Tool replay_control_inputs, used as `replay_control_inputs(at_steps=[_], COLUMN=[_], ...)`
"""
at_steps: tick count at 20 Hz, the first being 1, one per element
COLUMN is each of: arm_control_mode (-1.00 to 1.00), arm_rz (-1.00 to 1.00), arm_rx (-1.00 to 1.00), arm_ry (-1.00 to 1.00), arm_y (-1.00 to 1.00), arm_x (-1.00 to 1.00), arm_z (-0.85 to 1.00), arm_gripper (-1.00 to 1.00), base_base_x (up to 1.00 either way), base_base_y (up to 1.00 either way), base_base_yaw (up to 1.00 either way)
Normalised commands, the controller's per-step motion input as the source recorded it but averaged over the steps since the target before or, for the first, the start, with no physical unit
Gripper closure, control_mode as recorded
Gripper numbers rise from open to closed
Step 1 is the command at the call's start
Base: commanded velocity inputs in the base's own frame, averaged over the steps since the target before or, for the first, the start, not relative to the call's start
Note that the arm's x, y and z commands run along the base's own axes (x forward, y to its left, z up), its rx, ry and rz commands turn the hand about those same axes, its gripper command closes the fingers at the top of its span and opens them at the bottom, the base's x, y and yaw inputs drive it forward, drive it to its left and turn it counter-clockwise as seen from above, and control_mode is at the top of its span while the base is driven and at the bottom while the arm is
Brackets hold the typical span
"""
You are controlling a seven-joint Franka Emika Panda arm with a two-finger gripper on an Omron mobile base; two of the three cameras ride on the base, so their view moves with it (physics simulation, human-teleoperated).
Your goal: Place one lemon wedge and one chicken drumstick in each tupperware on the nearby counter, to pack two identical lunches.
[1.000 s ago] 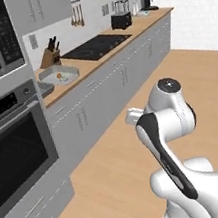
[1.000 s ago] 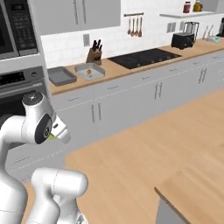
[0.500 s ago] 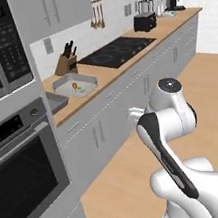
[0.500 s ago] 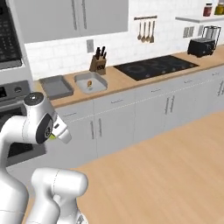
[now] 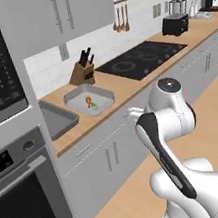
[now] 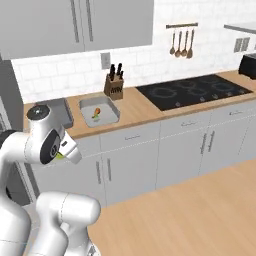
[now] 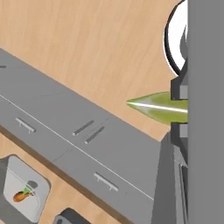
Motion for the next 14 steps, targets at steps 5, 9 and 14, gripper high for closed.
replay_control_inputs(at_steps=[5, 9, 14], arm_control_mode=[1.0, 1.0, 1.0], arm_rz=[0.0, 0.0, 0.0], arm_rx=[0.0, 0.0, 0.0], arm_ry=[0.0, 0.0, 0.0], arm_y=[0.0, 0.0, 0.0], arm_x=[0.0, 0.0, 0.0], arm_z=[0.0, 0.0, 0.0], arm_gripper=[1.0, 1.0, 1.0], base_base_x=[1.0, 0.91, 0.93], base_base_y=[-0.31, 0.17, 0.53], base_base_yaw=[0.38, 0.41, 0.32])
